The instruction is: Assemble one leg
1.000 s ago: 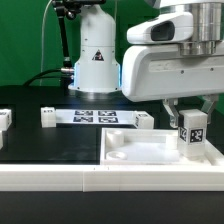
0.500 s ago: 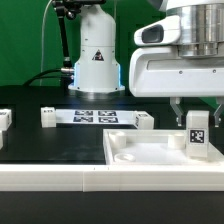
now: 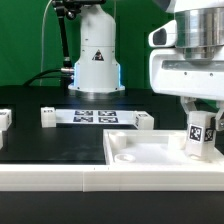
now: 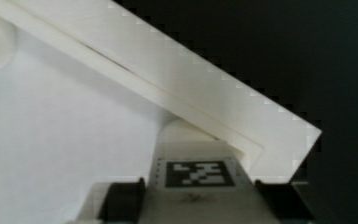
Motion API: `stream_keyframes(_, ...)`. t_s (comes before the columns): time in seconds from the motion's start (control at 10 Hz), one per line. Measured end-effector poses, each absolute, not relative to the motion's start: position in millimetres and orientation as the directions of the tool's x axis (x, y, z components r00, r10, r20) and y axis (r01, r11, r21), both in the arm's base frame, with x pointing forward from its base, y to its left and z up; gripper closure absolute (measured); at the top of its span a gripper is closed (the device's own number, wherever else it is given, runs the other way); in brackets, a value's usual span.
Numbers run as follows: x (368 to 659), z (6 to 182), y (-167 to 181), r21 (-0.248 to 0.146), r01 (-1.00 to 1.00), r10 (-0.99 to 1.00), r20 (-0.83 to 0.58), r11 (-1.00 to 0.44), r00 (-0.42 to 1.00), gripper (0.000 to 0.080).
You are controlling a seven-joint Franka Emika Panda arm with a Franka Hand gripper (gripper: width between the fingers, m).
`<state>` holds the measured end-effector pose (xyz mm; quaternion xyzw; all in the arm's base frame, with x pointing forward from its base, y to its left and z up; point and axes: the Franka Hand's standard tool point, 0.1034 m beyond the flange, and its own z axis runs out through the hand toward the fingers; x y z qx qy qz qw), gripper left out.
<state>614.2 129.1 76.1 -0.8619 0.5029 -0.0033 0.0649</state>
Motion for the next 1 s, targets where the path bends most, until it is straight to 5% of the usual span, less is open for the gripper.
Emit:
stream_keyframes(0.3, 615, 76.2, 130, -0.119, -0.893, -0.893, -0.074, -0.434, 0.444, 0.0480)
stream_keyframes(0.4, 615, 76.2, 129, -0.122, -0.876, -0.877, -0.070, -0.466, 0.476, 0.0302)
stream_keyframes(0.5, 616, 76.2, 124, -0.125, -0.846, -0.847, -0.060, -0.518, 0.528, 0.0302)
stream_keyframes(0.6, 617, 76.1, 119, -0.130, -0.793, -0.795, -0.046, -0.595, 0.605, 0.0184)
stream_keyframes(1.0, 621, 78.6, 105, -0.114, -0.441, -0.442, -0.018, -0.890, 0.897, 0.0151)
